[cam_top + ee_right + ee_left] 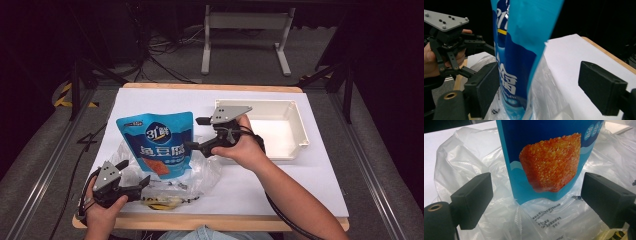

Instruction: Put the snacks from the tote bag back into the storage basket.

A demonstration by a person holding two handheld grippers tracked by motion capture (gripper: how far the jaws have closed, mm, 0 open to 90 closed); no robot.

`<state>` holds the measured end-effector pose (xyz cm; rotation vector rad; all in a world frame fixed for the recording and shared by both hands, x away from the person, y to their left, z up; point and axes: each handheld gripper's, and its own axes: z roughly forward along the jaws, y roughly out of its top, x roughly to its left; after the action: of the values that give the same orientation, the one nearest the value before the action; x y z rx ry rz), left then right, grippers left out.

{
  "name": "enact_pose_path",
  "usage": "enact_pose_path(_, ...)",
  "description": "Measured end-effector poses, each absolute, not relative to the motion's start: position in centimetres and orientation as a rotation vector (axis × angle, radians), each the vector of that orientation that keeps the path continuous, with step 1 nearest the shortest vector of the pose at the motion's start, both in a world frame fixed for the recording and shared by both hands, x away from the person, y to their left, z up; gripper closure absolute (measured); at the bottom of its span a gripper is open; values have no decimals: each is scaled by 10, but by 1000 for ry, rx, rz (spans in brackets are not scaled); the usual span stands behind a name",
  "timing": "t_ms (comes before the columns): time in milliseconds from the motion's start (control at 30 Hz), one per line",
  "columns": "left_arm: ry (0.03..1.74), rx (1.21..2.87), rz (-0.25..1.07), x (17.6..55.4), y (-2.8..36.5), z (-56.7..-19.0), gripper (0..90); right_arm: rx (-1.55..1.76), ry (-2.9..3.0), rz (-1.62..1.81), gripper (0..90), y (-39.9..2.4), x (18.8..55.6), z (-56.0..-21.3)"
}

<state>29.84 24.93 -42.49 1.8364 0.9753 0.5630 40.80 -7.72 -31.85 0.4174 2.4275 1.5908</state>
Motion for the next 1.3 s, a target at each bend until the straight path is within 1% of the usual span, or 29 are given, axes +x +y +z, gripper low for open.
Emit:
enact_pose_path(333, 970, 1833, 561, 299, 250, -424, 114, 362, 2475, 1581, 158, -46, 410, -328)
enact_pose_path(633, 966, 1835, 559, 299, 250, -424, 114, 347, 2493, 1560, 167, -33, 413, -344)
enact_pose_path(700, 965, 1836, 559, 299, 249, -424, 114, 337, 2485, 1559, 189, -31, 412, -345)
enact_pose_path(1000, 963, 1836, 558, 299, 249, -424, 114, 318, 2490, 1537, 218, -21, 412, -349)
enact_pose_path(1300, 963, 1836, 557, 300, 250, -424, 113, 305, 2512, 1512, 302, -13, 412, -357)
